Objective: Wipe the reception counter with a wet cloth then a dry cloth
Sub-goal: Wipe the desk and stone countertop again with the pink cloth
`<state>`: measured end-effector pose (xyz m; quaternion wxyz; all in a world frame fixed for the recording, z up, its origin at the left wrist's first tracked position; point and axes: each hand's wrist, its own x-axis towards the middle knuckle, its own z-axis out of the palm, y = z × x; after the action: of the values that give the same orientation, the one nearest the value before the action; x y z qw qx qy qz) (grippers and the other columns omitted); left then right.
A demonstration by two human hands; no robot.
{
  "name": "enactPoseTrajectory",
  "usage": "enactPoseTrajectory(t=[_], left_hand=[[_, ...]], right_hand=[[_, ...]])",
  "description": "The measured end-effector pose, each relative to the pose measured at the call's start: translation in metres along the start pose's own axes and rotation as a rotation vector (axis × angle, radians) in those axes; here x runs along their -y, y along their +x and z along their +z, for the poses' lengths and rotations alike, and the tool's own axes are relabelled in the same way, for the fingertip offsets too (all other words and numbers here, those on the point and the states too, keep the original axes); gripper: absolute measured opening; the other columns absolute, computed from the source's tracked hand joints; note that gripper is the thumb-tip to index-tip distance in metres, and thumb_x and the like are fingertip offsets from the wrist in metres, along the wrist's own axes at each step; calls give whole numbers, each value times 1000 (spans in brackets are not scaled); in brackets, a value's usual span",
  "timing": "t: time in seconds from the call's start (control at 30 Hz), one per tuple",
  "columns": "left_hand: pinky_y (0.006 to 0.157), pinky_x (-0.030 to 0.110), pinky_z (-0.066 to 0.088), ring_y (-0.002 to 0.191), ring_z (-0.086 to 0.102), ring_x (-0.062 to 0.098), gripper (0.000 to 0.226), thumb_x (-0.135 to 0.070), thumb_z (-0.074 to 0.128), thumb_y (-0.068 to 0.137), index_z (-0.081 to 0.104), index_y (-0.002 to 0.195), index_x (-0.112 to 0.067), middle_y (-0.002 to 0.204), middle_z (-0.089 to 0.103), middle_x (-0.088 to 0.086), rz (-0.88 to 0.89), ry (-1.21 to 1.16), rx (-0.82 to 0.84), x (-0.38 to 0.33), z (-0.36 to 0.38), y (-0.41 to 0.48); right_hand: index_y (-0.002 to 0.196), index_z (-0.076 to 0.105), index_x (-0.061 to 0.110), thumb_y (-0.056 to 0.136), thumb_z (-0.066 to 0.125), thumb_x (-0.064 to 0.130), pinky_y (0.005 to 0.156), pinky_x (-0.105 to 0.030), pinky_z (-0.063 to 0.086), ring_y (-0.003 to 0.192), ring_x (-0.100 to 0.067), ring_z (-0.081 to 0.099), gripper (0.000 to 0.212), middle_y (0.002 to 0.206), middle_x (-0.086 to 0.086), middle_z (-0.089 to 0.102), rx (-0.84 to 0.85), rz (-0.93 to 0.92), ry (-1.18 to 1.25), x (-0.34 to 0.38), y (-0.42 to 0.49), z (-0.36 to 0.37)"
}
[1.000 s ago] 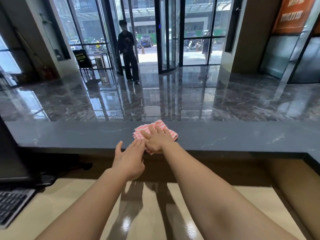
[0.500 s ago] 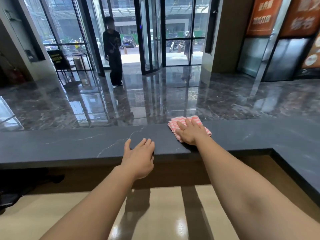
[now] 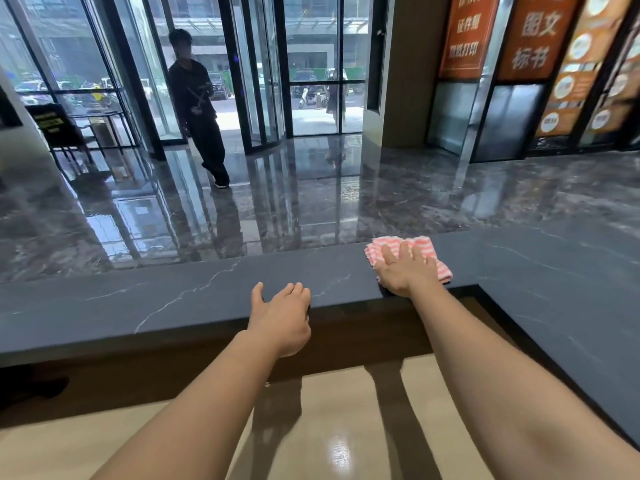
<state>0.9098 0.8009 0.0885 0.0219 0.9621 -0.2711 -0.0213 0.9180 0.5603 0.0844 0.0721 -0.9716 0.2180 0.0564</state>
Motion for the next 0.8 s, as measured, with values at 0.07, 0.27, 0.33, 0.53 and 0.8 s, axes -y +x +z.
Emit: enactPoseTrajectory(t=[0.07,0.27,0.33,0.53,0.8], left_hand=[[114,56,-10,147,14,14,44,-22,36,100,33,144,-20,158,22,-2,0,7,-6,-1,-1,1],[114,56,-9,147,15,12,48,-23,39,98,32,146,-23,157,25,-4,-29,12,-74,-10,-3,4],[115,56,-8,146,17,11,47,-23,37,97,34,144,-24,156,26,-6,-32,30,-74,-14,-4,8],[115,54,-9,147,14,13,46,-19,36,99,32,145,-22,157,25,-3,8,79,-13,-41,-9,19],[114,56,-11,147,15,10,56,-13,34,97,24,151,-23,159,20,-4,-12,116,77,-52,-10,30]], right_hand=[[155,-4,33,103,12,49,118,-50,-6,149,-31,-12,57,162,-7,-13,2,-68,-11,22,-10,6],[155,2,35,104,15,49,117,-49,-7,150,-26,-11,55,163,-2,-11,47,-384,-43,89,-15,19],[155,3,35,104,16,47,118,-48,-6,150,-25,-9,54,163,-2,-10,52,-433,-63,88,-4,16],[155,3,36,103,16,48,120,-49,-3,150,-28,-6,55,163,-5,-8,35,-319,-49,36,48,-1],[156,0,34,103,16,47,120,-48,-1,150,-29,-6,56,163,-6,-8,2,-67,-35,-72,75,-19]])
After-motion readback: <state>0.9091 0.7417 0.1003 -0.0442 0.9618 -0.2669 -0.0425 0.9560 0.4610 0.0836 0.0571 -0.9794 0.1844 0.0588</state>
